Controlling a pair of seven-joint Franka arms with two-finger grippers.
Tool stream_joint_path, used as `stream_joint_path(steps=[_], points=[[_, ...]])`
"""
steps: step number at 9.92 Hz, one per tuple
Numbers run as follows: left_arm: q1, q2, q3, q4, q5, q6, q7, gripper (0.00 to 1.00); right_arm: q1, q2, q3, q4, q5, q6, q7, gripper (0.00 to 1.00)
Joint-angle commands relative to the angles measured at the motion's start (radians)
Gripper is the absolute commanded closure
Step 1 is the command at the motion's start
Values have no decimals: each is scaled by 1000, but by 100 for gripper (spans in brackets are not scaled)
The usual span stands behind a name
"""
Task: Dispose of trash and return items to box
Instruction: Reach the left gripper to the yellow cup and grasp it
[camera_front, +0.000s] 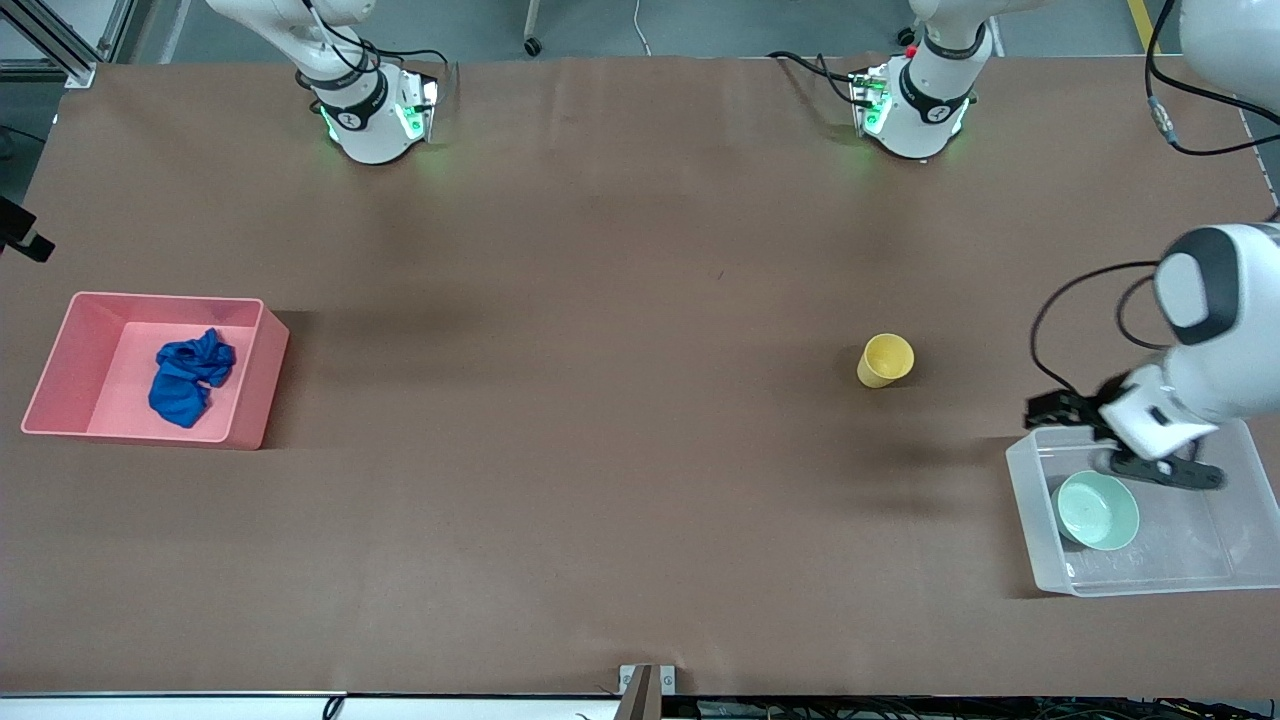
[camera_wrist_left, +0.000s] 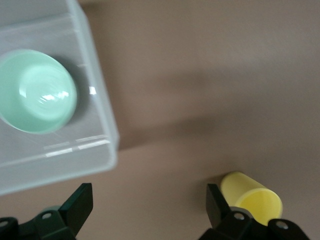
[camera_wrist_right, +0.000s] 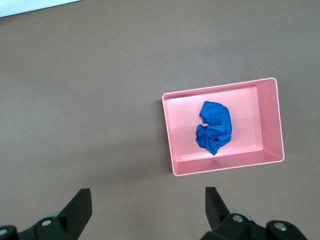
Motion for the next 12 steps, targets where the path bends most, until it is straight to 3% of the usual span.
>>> stream_joint_path(steps=[1,4,6,8,9,10,12], points=[[7,-74,-66,-196,15,60,-52,2,-1,-24,13,-10,-15,5,13,0],[4,-81,-128,-382,18,281,-84,4,-6,-24,13,-10,-15,4,9,0],[-26,-38,-135,-453,18,417,-84,15,-6,4,13,30,-26,2,8,0],[-29,-15,-135,-493,18,483,-84,43,-7,8,14,36,-29,1,5,0],[-29,-12,-135,-516,18,529,-84,72,-7,8,14,36,-28,1,5,0],[-28,-4,-135,-526,18,562,-84,94,-1,7,13,36,-28,1,5,0],[-26,-14,-135,-520,18,556,-73,100,0,5,14,35,-29,-8,7,0]])
